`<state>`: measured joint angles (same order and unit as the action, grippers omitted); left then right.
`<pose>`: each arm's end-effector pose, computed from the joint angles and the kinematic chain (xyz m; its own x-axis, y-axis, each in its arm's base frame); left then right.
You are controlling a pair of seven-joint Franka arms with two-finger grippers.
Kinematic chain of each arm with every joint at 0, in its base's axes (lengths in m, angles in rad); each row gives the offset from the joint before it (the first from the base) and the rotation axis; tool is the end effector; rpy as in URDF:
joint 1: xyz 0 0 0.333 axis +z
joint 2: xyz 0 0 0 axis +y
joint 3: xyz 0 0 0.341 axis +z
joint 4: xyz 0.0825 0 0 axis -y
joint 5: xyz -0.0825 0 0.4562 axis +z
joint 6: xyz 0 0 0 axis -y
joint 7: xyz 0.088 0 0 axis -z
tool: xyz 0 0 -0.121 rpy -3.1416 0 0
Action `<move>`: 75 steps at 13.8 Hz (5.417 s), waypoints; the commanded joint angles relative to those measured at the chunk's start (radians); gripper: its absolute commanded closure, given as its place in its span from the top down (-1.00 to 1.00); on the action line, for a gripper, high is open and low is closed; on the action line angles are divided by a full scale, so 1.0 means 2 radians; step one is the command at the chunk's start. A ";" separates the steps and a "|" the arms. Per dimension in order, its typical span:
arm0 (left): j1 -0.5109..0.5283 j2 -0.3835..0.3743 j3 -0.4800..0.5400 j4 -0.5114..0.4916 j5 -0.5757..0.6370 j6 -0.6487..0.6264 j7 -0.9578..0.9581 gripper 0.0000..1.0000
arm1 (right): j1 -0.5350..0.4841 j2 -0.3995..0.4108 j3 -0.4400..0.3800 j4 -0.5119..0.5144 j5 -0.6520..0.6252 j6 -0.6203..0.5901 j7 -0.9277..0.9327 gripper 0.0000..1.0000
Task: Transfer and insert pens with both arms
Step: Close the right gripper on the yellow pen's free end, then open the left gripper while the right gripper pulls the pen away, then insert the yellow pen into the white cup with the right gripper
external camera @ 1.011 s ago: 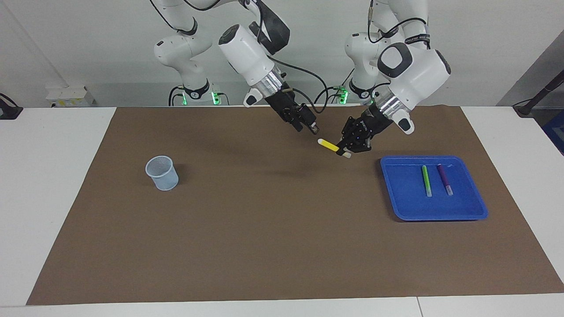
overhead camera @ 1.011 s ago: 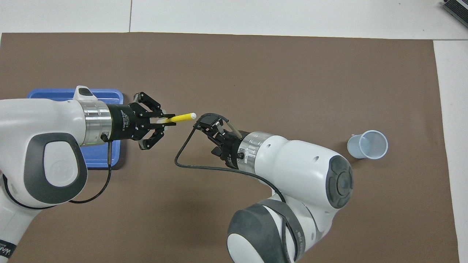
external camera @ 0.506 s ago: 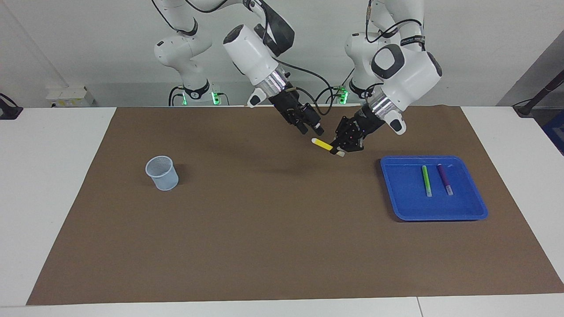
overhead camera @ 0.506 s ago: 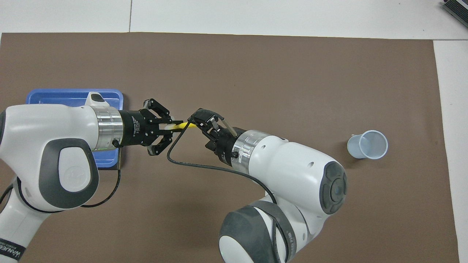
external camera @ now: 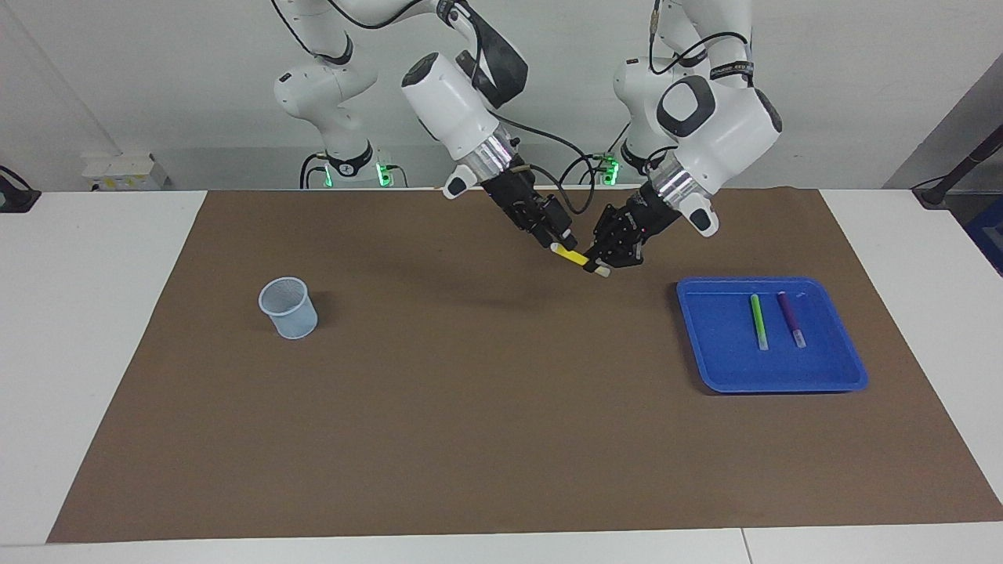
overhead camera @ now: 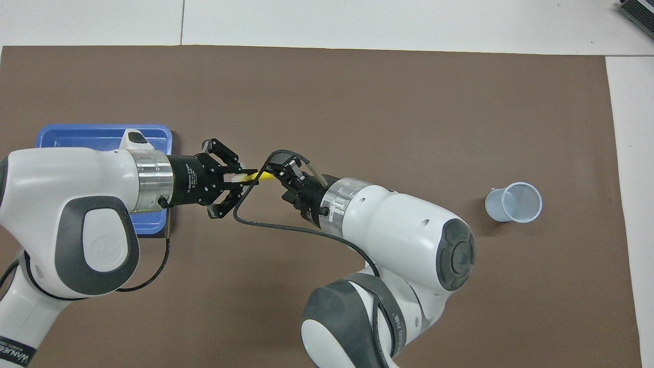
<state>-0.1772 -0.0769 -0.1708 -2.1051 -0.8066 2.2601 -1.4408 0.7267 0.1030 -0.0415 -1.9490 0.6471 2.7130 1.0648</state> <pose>0.5736 -0.2383 0.4636 0.0669 0.7776 -0.6252 0.9896 0.0285 0.1413 0.5534 0.4301 0.4790 0.6860 -0.6852 -0.2448 -0.6386 -0.4057 -0.6539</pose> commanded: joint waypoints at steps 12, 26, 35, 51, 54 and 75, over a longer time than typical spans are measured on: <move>-0.007 -0.020 0.004 -0.020 -0.009 0.010 -0.007 -1.00 | -0.007 0.010 0.001 0.015 0.012 0.008 0.004 0.05; -0.007 -0.024 0.004 -0.020 -0.009 0.008 -0.004 -0.98 | -0.007 0.013 0.001 0.013 0.052 0.039 0.007 -1.00; -0.007 -0.051 0.006 -0.053 -0.007 0.003 0.127 0.13 | -0.007 0.009 0.000 0.009 0.050 0.029 -0.022 -1.00; 0.080 -0.074 0.008 -0.070 0.132 -0.124 0.397 0.62 | -0.170 -0.054 -0.004 0.000 -0.197 -0.327 -0.404 -1.00; 0.121 -0.074 0.009 -0.069 0.179 -0.142 0.522 0.60 | -0.218 -0.081 -0.005 0.005 -0.245 -0.392 -0.528 -1.00; 0.240 0.081 0.010 -0.053 0.400 0.051 0.875 0.49 | -0.327 -0.094 -0.005 -0.082 -0.397 -0.306 -0.768 -1.00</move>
<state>0.2916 0.0355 -0.1438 -2.2297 -0.0241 2.3190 0.2944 0.0735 -0.0962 -0.0513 -2.0992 -0.1506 2.0699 -0.4955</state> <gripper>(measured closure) 0.291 0.815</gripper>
